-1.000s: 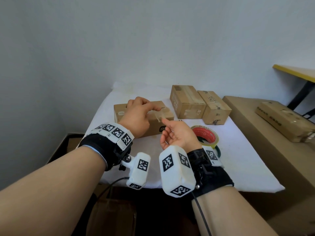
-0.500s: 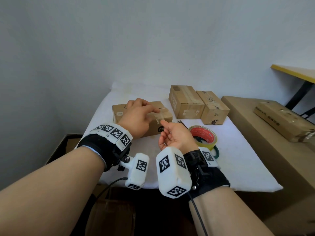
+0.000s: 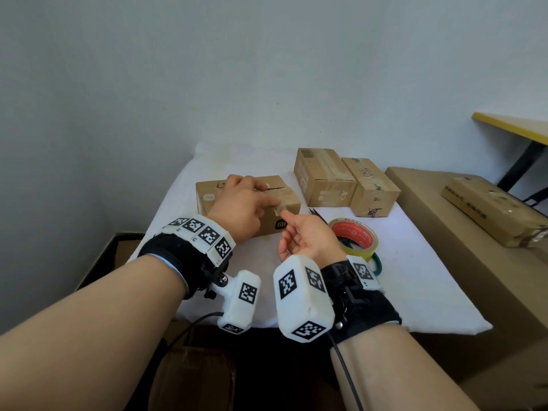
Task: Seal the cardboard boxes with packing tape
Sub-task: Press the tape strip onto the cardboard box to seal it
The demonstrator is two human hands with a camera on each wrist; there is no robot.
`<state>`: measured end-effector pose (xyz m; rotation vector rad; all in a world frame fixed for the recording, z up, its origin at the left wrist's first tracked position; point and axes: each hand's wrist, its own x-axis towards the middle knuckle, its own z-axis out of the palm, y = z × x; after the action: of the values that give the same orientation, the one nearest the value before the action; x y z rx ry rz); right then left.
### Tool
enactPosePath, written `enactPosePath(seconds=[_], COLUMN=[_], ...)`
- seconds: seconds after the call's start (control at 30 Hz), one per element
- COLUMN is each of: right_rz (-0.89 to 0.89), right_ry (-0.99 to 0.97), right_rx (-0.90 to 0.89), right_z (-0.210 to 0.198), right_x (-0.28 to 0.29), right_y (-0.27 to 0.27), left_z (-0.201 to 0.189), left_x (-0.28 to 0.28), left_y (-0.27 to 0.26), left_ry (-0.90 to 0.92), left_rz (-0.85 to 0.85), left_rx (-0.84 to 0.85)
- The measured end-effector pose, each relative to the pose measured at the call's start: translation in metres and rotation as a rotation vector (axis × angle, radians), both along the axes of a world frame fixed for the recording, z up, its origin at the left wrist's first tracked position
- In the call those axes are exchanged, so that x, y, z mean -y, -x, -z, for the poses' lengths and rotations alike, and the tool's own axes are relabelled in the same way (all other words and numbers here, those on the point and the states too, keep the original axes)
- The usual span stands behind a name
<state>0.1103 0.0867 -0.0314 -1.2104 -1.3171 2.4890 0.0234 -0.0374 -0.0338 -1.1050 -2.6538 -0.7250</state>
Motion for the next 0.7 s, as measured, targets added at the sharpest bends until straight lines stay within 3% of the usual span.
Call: enactPosePath(seconds=[0.17,0.4,0.6,0.7], right_rz=[-0.089,-0.075,0.073,0.056], right_ry=[-0.109,-0.171,-0.605,-0.669], right_rx=[0.077,0.070,-0.100,-0.123], right_z=[0.001,0.000,-0.008,-0.007], right_x=[-0.004,-0.007,-0.008,-0.012], right_y=[-0.002,-0.007,-0.003,0.001], left_z=[0.000,0.002,0.003,0.001], left_x=[-0.002,-0.001,-0.001,0.001], left_y=[-0.001,0.003,0.006,0.006], left_ry=[0.015,-0.020,-0.065,-0.092], left_rz=[-0.015,0.010,0.005,-0.025], left_rx=[0.015,0.018,0.050,0.035])
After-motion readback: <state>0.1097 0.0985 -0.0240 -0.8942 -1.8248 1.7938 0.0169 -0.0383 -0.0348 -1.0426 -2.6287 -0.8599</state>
